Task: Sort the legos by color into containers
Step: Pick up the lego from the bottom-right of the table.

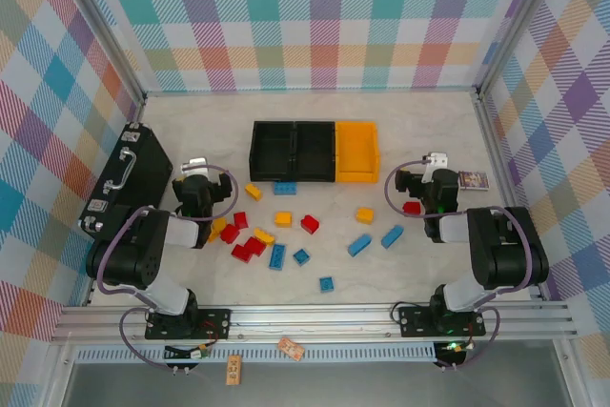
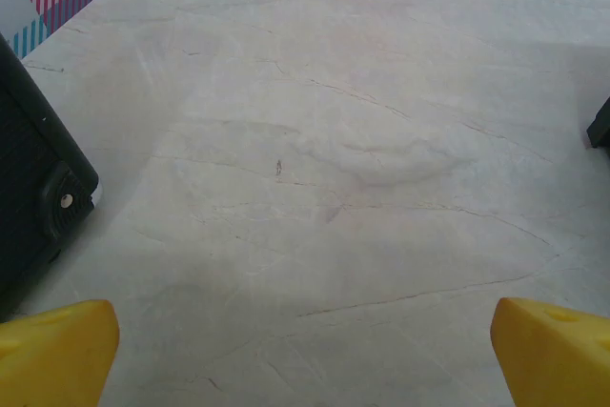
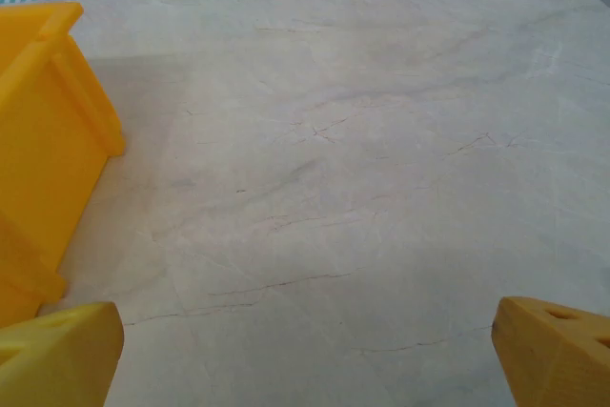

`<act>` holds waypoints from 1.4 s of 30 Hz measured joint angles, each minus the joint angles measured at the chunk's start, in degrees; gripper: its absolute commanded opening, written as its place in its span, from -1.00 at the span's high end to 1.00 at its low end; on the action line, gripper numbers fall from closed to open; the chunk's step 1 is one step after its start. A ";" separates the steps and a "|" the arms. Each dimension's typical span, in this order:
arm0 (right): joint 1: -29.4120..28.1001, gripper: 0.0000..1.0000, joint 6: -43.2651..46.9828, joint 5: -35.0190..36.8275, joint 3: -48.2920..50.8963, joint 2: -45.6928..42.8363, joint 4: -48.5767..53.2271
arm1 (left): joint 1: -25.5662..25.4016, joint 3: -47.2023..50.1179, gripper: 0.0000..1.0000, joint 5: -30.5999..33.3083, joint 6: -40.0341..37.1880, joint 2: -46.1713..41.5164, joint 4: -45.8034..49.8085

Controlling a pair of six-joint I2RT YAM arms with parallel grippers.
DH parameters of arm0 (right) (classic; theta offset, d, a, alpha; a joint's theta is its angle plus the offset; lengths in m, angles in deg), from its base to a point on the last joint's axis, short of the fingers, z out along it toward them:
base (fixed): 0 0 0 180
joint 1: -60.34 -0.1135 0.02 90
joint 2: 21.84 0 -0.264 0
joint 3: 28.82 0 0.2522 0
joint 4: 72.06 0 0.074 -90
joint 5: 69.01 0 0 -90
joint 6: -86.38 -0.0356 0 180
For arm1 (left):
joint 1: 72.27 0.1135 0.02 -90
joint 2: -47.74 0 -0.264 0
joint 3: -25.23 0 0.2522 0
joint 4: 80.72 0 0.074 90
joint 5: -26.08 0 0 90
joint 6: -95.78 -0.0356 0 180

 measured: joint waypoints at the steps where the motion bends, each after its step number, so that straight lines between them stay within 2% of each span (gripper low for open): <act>1: 0.00 -0.98 0.00 0.00 0.00 0.00 0.00 | 0.00 0.00 -0.99 0.00 0.00 0.00 0.00; 36: 0.00 -0.98 -0.02 0.11 -0.02 -0.09 0.13 | 0.00 -0.02 -0.99 0.04 0.02 -0.07 0.15; 42: 0.00 -0.98 -0.17 0.26 -5.33 -8.35 14.08 | -0.04 -6.01 -0.99 0.09 -0.04 -5.07 13.40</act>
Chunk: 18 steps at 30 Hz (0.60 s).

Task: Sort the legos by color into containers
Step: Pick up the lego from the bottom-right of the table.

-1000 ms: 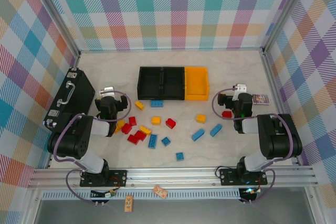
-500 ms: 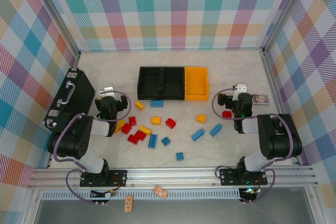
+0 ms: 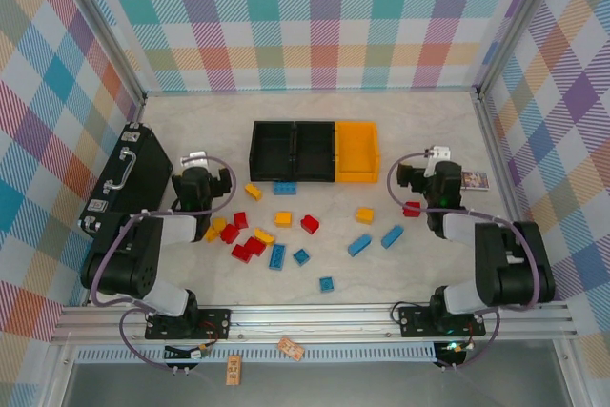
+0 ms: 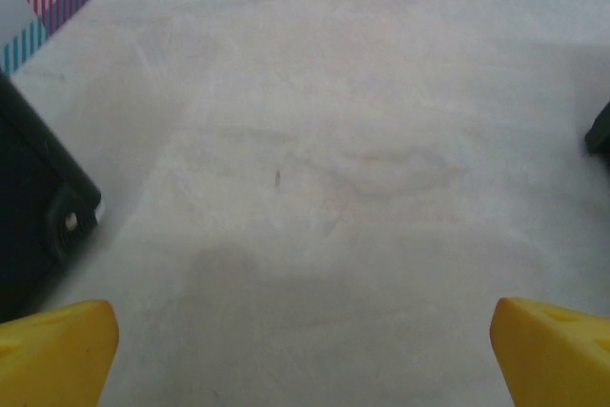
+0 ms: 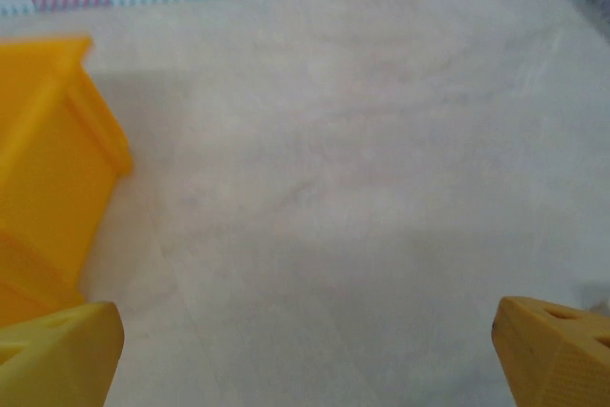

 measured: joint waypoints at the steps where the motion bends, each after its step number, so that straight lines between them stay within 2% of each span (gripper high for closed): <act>1: 0.00 -0.98 -0.26 -0.04 -1.49 -1.73 1.81 | -0.09 -1.53 -0.99 0.04 0.02 -1.46 1.88; 5: 0.00 -0.98 -2.54 -0.46 -6.01 -7.21 8.26 | -0.11 -5.07 -0.99 0.00 1.68 -7.54 7.78; 7: 0.00 -0.98 -5.38 -1.22 -8.20 -9.64 13.14 | -0.11 -6.56 -0.99 -0.68 5.18 -10.73 11.65; 10: 0.00 -1.00 -16.02 -0.83 -12.79 -12.85 24.68 | -0.11 -9.40 -0.99 -2.51 13.77 -14.82 19.65; 13: 0.35 -0.73 -22.91 -2.84 -16.09 -14.51 32.81 | -0.11 -13.51 -0.99 -6.73 20.20 -17.14 28.33; 18: 0.37 -0.48 -26.62 -9.16 -19.30 -14.97 45.40 | -0.50 -17.14 -0.58 -17.35 25.77 -17.84 38.82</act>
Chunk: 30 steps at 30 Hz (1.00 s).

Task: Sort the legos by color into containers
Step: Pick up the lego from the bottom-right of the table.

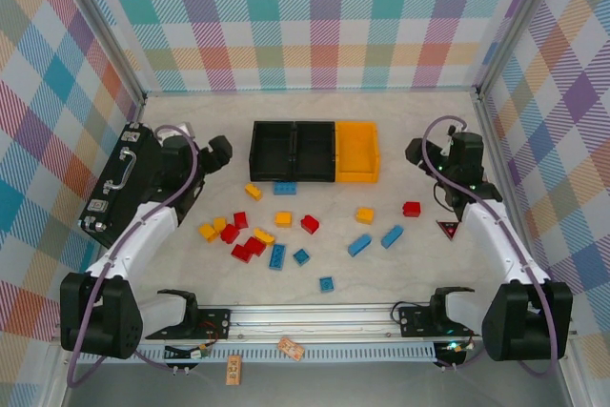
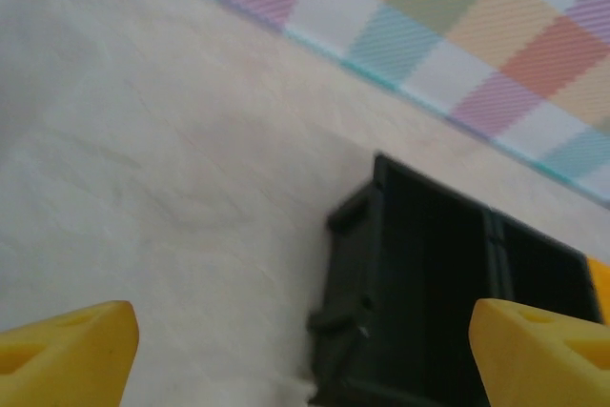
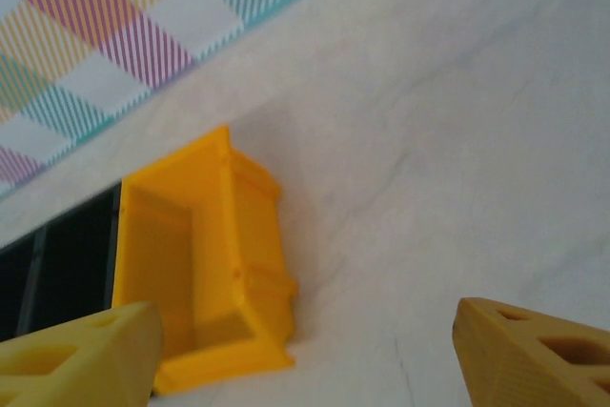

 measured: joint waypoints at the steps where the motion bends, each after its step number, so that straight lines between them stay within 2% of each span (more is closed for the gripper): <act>1: -0.02 -0.43 -0.24 -0.83 -0.72 0.00 2.95 | -0.33 -0.04 -0.53 -1.84 0.74 0.00 2.01; 5: -0.04 -0.29 -0.42 -2.21 -3.76 0.04 13.09 | -3.74 -0.04 -0.34 -6.32 2.60 -0.48 10.14; 10: -0.85 -0.18 -0.92 -1.97 -7.48 2.32 24.98 | -14.60 -0.02 -0.22 -6.86 4.37 -2.47 15.78; 15: -6.03 -0.21 -2.93 -0.33 -6.91 6.34 32.94 | -26.38 0.22 -0.19 -4.85 7.06 -1.55 15.93; 19: -10.64 -0.28 -5.57 0.17 -3.87 8.24 35.32 | -33.79 0.15 -0.20 -2.91 7.54 3.37 15.15; 25: -14.34 -0.26 -9.40 1.09 -1.05 12.96 35.28 | -38.64 -1.79 -0.21 -1.01 7.52 10.93 15.21; 30: -15.47 -0.14 -11.21 1.64 -1.03 16.76 33.53 | -40.26 -4.28 -0.21 0.02 7.50 13.03 15.17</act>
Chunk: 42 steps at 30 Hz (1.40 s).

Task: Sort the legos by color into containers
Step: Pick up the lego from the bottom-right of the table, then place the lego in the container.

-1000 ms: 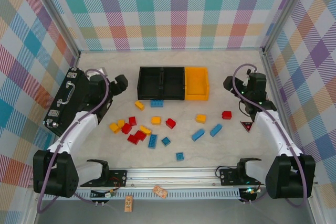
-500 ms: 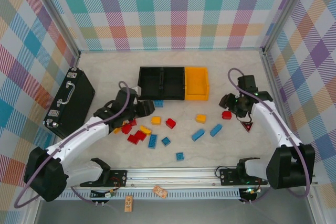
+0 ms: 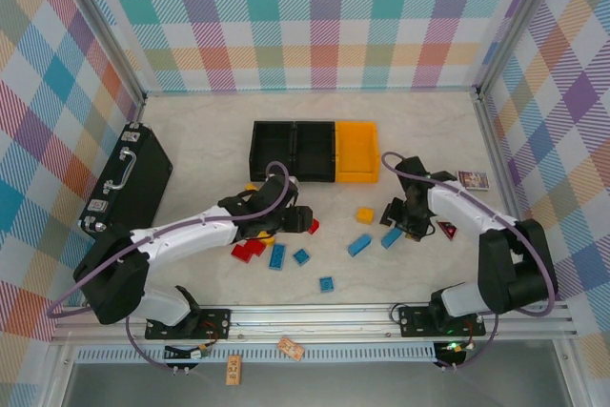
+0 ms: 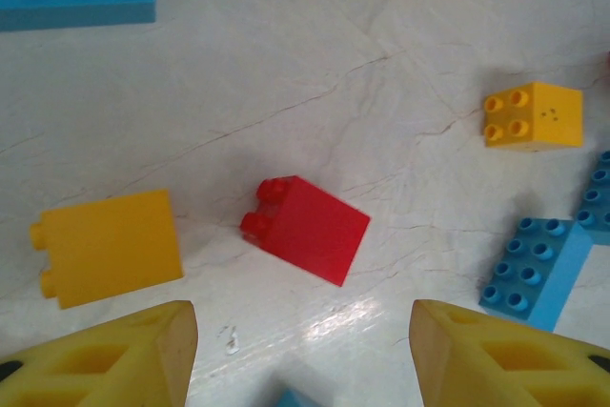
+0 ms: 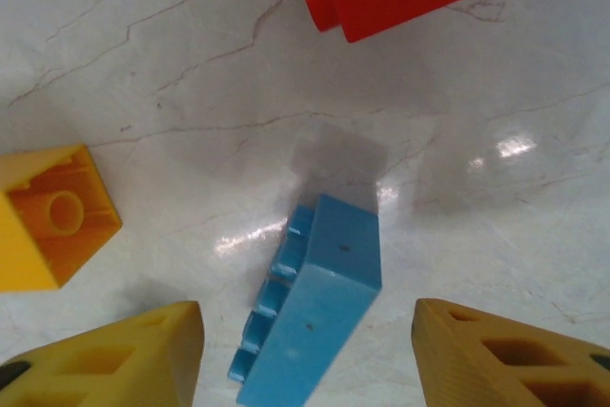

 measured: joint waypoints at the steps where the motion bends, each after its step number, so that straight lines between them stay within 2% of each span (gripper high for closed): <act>1: -0.17 -0.09 -0.24 0.15 0.02 0.76 -0.39 | -0.37 -0.48 -0.21 0.24 0.00 0.37 0.02; 4: -0.46 0.07 -0.72 0.39 0.02 2.82 -1.25 | -1.44 -1.31 -0.21 1.03 -0.04 1.18 0.04; 6: -0.46 0.24 -1.01 0.55 0.20 3.74 -1.75 | -1.75 -1.49 -0.21 1.38 -0.04 1.42 0.09; 7: -0.46 0.39 -1.22 0.72 0.42 3.96 -1.97 | -1.75 -1.49 -0.21 1.49 -0.04 1.42 0.11; 10: -0.46 0.63 -1.07 0.92 0.55 3.93 -1.88 | -1.75 -1.49 -0.21 1.68 -0.04 1.42 0.17; 14: -0.59 0.78 0.07 1.29 -0.20 3.34 -1.14 | -1.75 -1.49 -0.20 2.40 0.52 1.46 0.11; 18: -0.79 0.79 1.70 1.66 -4.33 2.12 0.92 | -1.75 -1.46 -0.18 2.91 3.17 1.86 -0.74; 25: -0.85 0.80 6.10 2.23 -18.75 3.15 1.46 | -1.75 -0.15 -0.12 4.00 7.87 1.81 -4.31; 35: -2.86 0.78 11.17 2.19 -39.98 20.92 1.40 | -1.75 0.13 -0.17 6.12 10.38 -2.01 -4.26; 42: -3.48 0.75 13.51 3.08 -50.49 32.02 2.08 | -1.75 0.66 -0.19 7.52 11.17 -3.37 -3.39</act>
